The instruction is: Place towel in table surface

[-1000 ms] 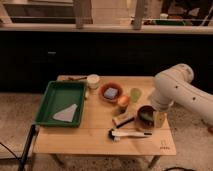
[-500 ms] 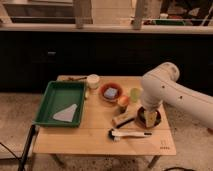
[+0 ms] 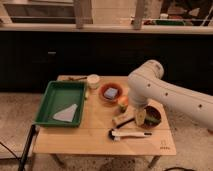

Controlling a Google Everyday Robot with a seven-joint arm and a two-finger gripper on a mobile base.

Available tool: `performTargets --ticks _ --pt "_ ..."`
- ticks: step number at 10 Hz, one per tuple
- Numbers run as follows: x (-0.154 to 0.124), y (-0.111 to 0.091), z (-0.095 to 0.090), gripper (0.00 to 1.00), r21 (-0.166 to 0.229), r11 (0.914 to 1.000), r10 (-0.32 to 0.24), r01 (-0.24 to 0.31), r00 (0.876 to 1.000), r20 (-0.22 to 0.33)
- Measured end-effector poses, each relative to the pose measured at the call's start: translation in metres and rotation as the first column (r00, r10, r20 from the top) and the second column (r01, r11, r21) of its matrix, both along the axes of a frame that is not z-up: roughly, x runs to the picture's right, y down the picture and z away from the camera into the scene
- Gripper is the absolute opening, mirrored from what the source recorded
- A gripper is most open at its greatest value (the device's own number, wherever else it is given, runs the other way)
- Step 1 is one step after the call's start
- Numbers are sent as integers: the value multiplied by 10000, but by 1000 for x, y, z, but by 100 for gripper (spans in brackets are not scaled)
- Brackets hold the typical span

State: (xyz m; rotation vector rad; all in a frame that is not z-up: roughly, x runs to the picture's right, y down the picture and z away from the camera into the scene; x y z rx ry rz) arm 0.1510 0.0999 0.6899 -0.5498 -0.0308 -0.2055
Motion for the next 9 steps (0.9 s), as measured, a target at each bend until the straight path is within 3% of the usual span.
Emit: performTargets --ticks 3,7,9 --pt "-40 -7 5 80 -14 9995 -320 321 9990 315" --pt "-54 -13 9 80 -10 9986 -529 529 9977 424" --pt "-76 -16 14 80 45 9984 -562 561 9968 563"
